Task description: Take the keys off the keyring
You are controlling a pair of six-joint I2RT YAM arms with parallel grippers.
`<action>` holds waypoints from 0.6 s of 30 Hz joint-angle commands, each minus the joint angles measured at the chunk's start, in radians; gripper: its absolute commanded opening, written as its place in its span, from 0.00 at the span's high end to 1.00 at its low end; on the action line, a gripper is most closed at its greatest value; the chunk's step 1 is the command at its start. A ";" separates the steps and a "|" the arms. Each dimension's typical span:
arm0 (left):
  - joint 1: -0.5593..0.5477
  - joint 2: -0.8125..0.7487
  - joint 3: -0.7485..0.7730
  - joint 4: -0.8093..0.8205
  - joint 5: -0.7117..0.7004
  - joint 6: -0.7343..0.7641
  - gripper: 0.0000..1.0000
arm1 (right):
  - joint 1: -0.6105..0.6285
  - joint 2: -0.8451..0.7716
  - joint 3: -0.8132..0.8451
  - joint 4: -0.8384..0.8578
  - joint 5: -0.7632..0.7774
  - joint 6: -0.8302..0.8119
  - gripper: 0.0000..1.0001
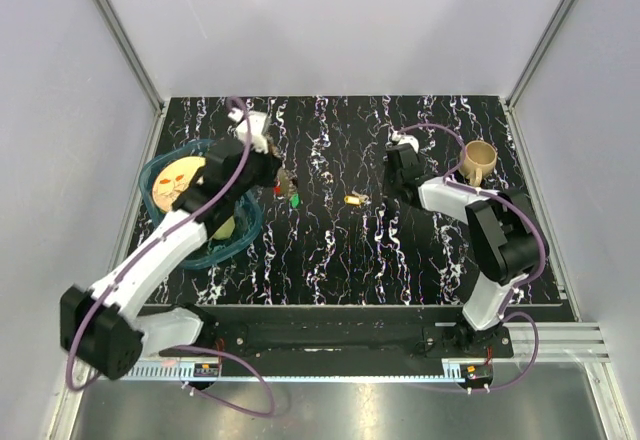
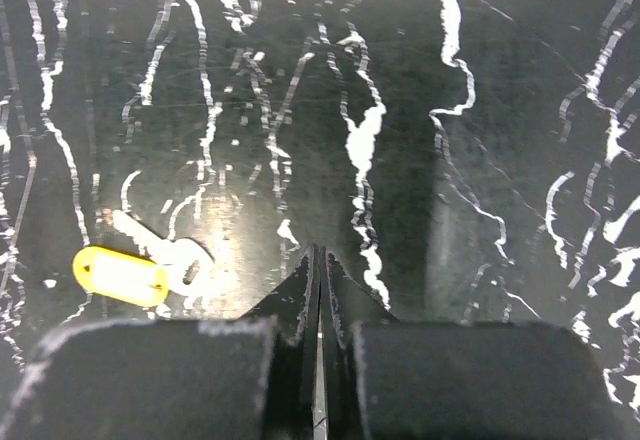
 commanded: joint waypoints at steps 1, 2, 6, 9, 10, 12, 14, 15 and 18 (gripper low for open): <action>-0.049 0.168 0.128 0.017 0.047 -0.031 1.00 | -0.039 -0.058 -0.035 -0.031 0.070 0.035 1.00; -0.057 0.191 0.140 0.009 0.030 -0.033 1.00 | -0.046 -0.061 -0.039 -0.031 0.070 0.035 1.00; -0.067 0.282 0.153 0.030 -0.008 -0.040 1.00 | -0.052 -0.113 -0.050 -0.018 -0.007 0.012 0.91; -0.067 0.368 0.176 0.012 -0.008 -0.045 1.00 | -0.052 -0.139 -0.033 -0.044 -0.089 0.017 0.73; -0.067 0.394 0.186 0.000 -0.008 -0.046 1.00 | -0.052 -0.149 -0.026 -0.054 -0.118 0.021 0.69; -0.067 0.449 0.203 -0.025 -0.008 -0.051 1.00 | -0.052 -0.181 -0.027 -0.069 -0.134 0.026 0.60; -0.067 0.469 0.202 -0.031 -0.062 -0.060 1.00 | -0.052 -0.205 -0.030 -0.089 -0.157 0.029 0.53; -0.067 0.485 0.202 -0.032 -0.065 -0.065 1.00 | -0.054 -0.225 -0.026 -0.098 -0.166 0.029 0.51; -0.067 0.511 0.210 -0.032 -0.053 -0.068 0.99 | -0.052 -0.264 -0.015 -0.147 -0.199 0.040 0.35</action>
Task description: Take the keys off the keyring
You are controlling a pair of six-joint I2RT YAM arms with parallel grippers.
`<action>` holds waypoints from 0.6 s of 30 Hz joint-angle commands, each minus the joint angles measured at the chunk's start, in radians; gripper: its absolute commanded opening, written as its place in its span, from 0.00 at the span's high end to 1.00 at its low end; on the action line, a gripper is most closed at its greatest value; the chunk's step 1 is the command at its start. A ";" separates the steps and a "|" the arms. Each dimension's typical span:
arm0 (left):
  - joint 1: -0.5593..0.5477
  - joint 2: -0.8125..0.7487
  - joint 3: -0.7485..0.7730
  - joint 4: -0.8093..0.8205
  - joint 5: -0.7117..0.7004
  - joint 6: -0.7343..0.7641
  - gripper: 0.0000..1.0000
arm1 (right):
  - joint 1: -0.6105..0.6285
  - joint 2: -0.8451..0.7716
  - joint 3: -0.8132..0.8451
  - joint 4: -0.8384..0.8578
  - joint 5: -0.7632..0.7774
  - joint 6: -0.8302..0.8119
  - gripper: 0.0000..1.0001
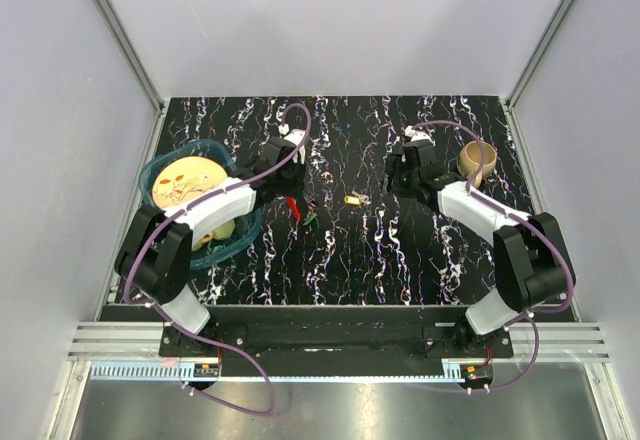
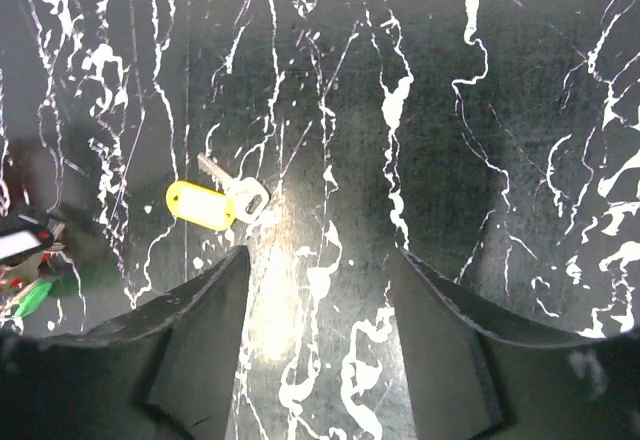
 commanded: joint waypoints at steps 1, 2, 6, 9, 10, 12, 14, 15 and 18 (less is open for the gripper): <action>0.002 0.015 0.065 0.024 -0.020 -0.023 0.98 | 0.001 -0.088 0.042 -0.085 -0.062 0.017 0.31; 0.004 0.020 0.078 0.010 -0.015 -0.023 0.95 | 0.001 -0.100 0.045 -0.102 -0.089 0.017 0.28; 0.004 0.011 0.109 -0.047 -0.035 -0.020 0.72 | 0.001 -0.189 0.092 -0.204 -0.161 -0.021 0.01; 0.007 -0.044 0.111 -0.067 -0.044 -0.013 0.57 | 0.003 -0.273 0.114 -0.253 -0.231 -0.034 0.00; 0.007 -0.084 0.109 -0.073 -0.026 -0.008 0.39 | 0.001 -0.301 0.114 -0.256 -0.232 -0.022 0.00; 0.007 -0.126 0.109 -0.079 0.003 0.000 0.29 | 0.003 -0.379 0.108 -0.257 -0.228 0.008 0.00; 0.007 -0.201 0.106 -0.078 0.103 0.012 0.01 | 0.001 -0.455 0.103 -0.250 -0.223 0.037 0.00; 0.007 -0.230 0.102 -0.076 0.131 0.012 0.01 | 0.001 -0.477 0.102 -0.247 -0.220 0.069 0.00; 0.007 -0.346 0.074 -0.061 0.249 0.020 0.01 | 0.003 -0.557 0.099 -0.248 -0.231 0.119 0.00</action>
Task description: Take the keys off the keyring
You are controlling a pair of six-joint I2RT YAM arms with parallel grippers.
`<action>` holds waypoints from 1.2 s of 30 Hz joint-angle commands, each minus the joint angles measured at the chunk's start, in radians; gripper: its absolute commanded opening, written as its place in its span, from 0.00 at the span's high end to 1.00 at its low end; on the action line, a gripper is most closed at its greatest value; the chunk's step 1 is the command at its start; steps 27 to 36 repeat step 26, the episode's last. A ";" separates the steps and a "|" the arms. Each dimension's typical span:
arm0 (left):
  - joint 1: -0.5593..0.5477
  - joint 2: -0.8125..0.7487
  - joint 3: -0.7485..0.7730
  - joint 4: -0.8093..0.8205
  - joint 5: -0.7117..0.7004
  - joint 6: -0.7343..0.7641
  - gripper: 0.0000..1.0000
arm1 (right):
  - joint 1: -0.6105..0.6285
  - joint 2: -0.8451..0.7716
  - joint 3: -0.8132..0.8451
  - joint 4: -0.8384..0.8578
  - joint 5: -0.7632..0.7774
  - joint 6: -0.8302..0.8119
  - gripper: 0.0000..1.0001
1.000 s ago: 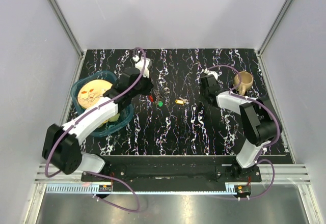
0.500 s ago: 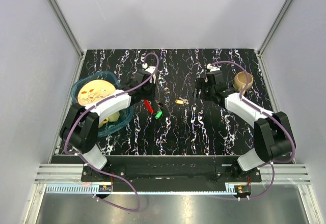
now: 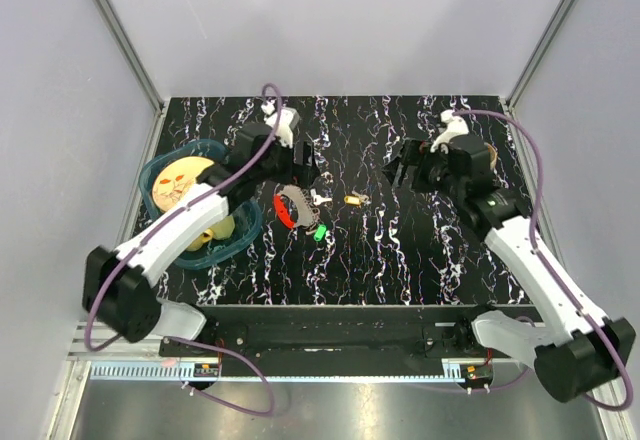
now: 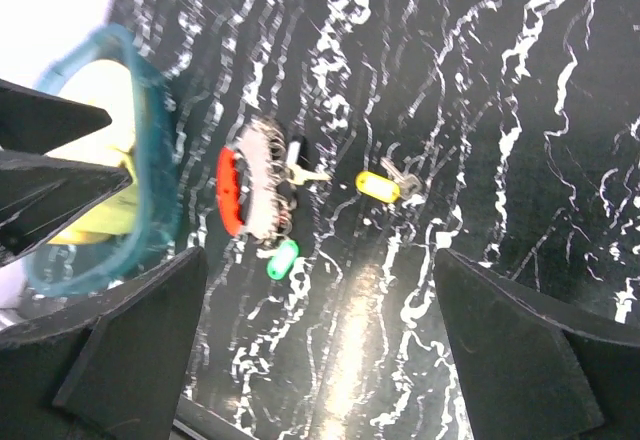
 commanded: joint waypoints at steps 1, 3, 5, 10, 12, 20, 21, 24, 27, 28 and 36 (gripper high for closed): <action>0.003 -0.198 -0.022 0.070 0.206 0.018 0.01 | 0.003 -0.105 0.036 -0.009 -0.037 0.096 0.00; 0.002 -0.310 -0.060 0.110 0.245 0.015 0.01 | 0.001 -0.154 0.028 -0.002 -0.046 0.148 0.00; 0.002 -0.428 -0.134 0.187 0.258 0.008 0.01 | 0.002 -0.198 -0.008 0.020 -0.073 0.188 0.00; 0.003 -0.611 -0.279 0.303 0.248 -0.044 0.01 | 0.003 -0.284 -0.110 0.152 -0.145 0.245 0.00; 0.002 -0.658 -0.301 0.296 0.239 -0.043 0.01 | 0.003 -0.303 -0.116 0.149 -0.144 0.242 0.00; 0.003 -0.680 -0.321 0.256 0.192 -0.029 0.01 | 0.003 -0.355 -0.154 0.207 -0.130 0.205 0.00; 0.003 -0.677 -0.323 0.256 0.198 -0.029 0.01 | 0.001 -0.357 -0.153 0.210 -0.136 0.204 0.00; 0.003 -0.668 -0.330 0.248 0.190 -0.032 0.01 | 0.003 -0.360 -0.153 0.211 -0.139 0.197 0.00; 0.003 -0.659 -0.346 0.241 0.176 -0.024 0.01 | 0.003 -0.369 -0.159 0.216 -0.135 0.179 0.00; 0.003 -0.659 -0.346 0.241 0.176 -0.024 0.01 | 0.003 -0.369 -0.159 0.216 -0.135 0.179 0.00; 0.003 -0.659 -0.346 0.241 0.176 -0.024 0.01 | 0.003 -0.369 -0.159 0.216 -0.135 0.179 0.00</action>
